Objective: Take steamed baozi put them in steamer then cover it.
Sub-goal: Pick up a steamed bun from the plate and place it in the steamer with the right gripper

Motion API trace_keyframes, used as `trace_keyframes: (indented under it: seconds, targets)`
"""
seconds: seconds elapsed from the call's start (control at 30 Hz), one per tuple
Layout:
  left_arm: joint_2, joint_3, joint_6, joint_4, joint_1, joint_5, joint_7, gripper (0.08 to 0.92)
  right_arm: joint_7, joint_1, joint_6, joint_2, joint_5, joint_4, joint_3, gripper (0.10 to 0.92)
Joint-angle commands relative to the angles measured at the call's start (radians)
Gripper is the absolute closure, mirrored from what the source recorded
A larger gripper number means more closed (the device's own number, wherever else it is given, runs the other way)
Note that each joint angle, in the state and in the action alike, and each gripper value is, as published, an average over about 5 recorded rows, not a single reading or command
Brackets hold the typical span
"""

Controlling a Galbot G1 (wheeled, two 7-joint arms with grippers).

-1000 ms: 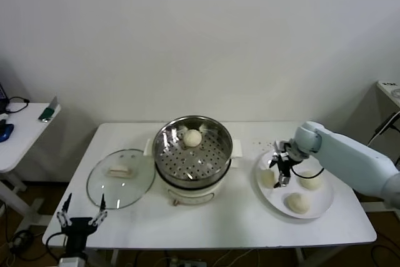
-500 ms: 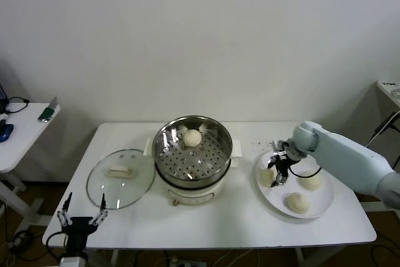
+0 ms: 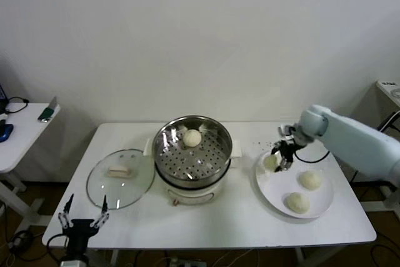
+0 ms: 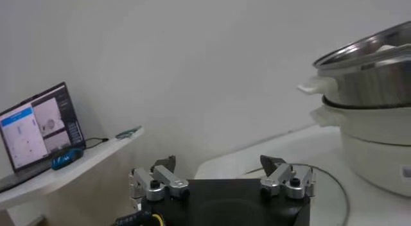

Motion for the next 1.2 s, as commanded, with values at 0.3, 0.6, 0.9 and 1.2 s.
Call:
trace_keyframes:
  seconds: [0.3, 0.6, 0.9, 1.2]
  targets:
    - [-0.004, 0.075, -0.012, -0.051, 0.032, 0.006, -0.008, 0.177, 0.067, 0.526, -0.085, 0.269, 0.542, 0.115, -0.376, 0.321]
    - [0.031, 0.084, -0.006, -0.077, 0.037, 0.02, -0.001, 0.177, 0.143, 0.402, -0.138, 0.55, 0.59, 0.007, -0.325, 0.315]
    - [0.055, 0.079, -0.002, -0.085, 0.029, 0.017, 0.0, 0.177, 0.177, 0.298, -0.16, 0.68, 0.589, -0.038, -0.343, 0.315]
    - [0.063, 0.069, -0.011, -0.073, 0.039, 0.001, -0.002, 0.177, 0.202, 0.241, -0.171, 0.715, 0.588, -0.039, -0.377, 0.313]
